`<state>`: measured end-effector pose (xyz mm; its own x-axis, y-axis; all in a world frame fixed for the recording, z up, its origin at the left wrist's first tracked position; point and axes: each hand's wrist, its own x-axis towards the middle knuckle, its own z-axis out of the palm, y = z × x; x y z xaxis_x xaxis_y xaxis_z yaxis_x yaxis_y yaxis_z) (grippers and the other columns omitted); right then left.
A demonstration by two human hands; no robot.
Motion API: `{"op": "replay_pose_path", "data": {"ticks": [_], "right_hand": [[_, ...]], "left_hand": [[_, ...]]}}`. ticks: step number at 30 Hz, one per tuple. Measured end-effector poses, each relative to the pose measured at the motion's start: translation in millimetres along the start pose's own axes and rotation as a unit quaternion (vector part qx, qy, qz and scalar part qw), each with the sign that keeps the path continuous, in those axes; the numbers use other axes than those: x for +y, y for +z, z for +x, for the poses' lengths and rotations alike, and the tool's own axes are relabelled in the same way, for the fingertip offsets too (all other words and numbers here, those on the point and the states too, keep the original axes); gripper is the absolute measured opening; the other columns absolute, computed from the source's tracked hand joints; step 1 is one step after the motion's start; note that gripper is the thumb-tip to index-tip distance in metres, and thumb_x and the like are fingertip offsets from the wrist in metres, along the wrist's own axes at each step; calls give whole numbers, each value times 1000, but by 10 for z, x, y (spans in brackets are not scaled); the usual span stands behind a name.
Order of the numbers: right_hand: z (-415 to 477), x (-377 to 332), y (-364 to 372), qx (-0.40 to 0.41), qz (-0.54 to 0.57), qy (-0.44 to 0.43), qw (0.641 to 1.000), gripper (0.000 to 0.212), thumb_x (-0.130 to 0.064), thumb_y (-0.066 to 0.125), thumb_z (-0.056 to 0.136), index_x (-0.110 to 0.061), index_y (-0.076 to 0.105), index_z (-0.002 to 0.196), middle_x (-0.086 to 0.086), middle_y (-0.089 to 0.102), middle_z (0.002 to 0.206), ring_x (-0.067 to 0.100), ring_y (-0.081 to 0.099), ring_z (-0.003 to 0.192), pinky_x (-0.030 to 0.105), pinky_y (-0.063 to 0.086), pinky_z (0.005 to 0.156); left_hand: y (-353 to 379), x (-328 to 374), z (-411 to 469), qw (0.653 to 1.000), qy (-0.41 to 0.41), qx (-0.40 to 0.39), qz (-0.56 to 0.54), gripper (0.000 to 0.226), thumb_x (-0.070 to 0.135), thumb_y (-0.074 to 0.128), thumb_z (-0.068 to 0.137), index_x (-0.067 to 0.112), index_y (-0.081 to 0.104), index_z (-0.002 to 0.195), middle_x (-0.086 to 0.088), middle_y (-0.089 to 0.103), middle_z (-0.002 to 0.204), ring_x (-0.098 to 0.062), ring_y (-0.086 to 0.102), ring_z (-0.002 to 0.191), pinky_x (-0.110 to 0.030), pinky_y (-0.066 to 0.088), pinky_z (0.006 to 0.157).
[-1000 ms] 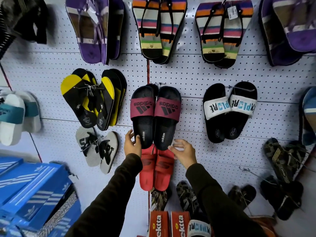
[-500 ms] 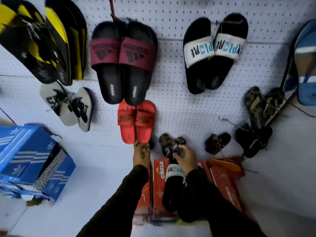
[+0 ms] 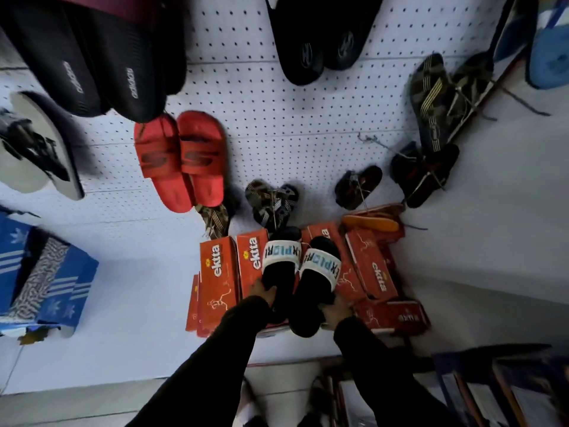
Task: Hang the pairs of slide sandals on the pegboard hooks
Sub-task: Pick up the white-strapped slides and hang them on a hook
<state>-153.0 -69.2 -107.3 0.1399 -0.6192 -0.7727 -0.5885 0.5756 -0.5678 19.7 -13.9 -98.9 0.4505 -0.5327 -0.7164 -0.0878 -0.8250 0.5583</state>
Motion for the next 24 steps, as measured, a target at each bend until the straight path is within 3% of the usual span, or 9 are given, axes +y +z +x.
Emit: {"op": "replay_pose_path", "data": {"ticks": [2,5,9,13,15,19,24], "right_hand": [[38,36,-14,9,7,-10,1000,49,7,56,91,1,51,139,28,59,137,46,56,127,54,45,106],[67,76,-109,37,-8,-30,999,41,5,66,83,7,63,124,26,67,124,41,64,117,41,50,98],[58,113,-234,17,13,-16,1000,38,5,68,82,8,66,120,28,69,120,43,65,114,55,49,104],[-23,110,-286,20,27,-39,999,36,12,66,80,8,67,116,30,68,121,45,64,116,57,48,105],[-102,34,-328,22,30,-67,997,41,6,68,82,-1,66,123,21,69,125,38,64,117,48,50,104],[-352,-266,-446,35,54,-125,990,46,1,69,83,-12,62,127,14,68,124,28,63,105,35,52,87],[-657,-716,-619,63,90,-219,969,54,8,67,81,-9,60,132,14,67,125,30,61,118,33,47,94]], "left_hand": [[4,-2,43,1000,-13,10,6,61,15,53,92,5,30,147,-26,42,147,-39,42,135,-41,34,114],[-7,-50,66,999,-34,-6,-33,56,12,56,89,8,42,143,-21,52,140,-36,50,130,-41,37,113],[7,-164,-14,991,-72,-18,-109,47,5,54,90,5,49,137,-21,57,135,-35,55,124,-40,41,109],[20,-222,-156,986,-68,-14,-153,45,3,55,91,1,51,135,-23,59,133,-37,58,121,-47,45,107],[-9,-186,-257,983,-55,2,-173,44,4,55,91,0,50,134,-23,60,132,-38,60,118,-49,48,103],[-122,37,-433,978,1,41,-204,45,3,57,90,0,50,134,-22,59,132,-37,59,119,-49,48,103],[-332,428,-678,956,94,66,-270,42,-2,54,91,-5,49,133,-21,61,118,-27,58,105,-52,47,103]]}}
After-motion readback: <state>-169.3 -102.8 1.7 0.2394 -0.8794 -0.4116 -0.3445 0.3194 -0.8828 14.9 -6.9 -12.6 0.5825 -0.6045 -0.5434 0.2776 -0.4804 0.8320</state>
